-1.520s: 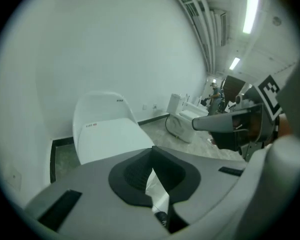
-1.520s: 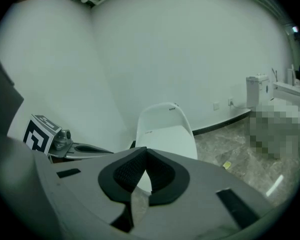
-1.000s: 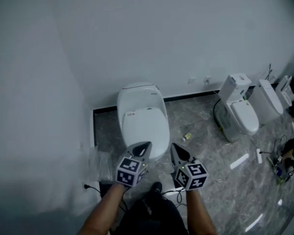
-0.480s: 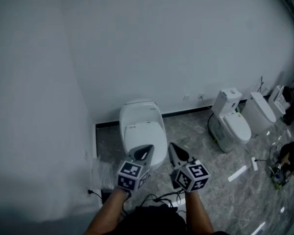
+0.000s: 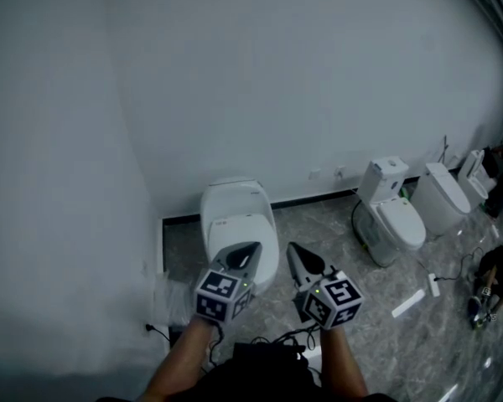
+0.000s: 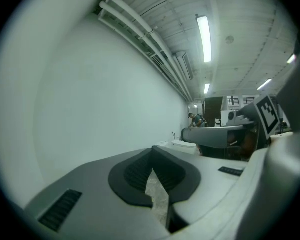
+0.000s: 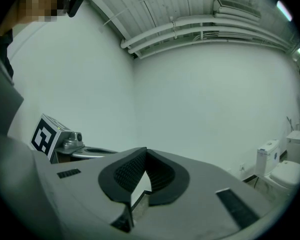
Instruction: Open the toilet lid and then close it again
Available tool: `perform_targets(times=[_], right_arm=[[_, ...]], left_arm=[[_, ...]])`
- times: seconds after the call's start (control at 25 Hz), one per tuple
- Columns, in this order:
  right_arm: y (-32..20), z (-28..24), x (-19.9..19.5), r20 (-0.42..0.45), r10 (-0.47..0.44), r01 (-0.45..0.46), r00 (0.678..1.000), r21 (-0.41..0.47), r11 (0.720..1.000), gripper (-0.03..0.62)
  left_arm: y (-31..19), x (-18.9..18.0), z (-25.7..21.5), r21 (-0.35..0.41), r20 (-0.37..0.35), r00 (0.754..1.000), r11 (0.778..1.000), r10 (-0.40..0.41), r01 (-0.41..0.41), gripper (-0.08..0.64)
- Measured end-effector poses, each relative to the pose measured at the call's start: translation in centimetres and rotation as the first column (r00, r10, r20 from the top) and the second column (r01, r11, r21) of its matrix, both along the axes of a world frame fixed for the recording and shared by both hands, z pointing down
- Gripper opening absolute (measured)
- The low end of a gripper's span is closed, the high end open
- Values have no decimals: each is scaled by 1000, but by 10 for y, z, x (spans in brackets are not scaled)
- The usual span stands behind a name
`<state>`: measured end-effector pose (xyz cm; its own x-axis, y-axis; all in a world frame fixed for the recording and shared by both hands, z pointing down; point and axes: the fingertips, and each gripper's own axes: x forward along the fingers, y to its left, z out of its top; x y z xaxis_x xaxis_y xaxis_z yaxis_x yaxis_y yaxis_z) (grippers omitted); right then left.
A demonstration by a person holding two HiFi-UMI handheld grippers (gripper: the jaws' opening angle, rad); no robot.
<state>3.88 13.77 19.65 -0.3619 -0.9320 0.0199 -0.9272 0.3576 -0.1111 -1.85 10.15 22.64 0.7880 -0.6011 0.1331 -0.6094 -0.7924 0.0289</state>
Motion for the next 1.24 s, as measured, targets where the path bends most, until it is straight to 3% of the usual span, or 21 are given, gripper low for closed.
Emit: perform_targets(times=[0.52,1.24], right_arm=[[21,-5,38,-15,-55,55,998,-3,998,6],[26,-4,64,-13,-61,61,998,3,998,6]], left_arm=[[24,47,-17,40,13,1000,999,-25,24,6],[28,73,-12,41,37,999,999,-29,28,6]])
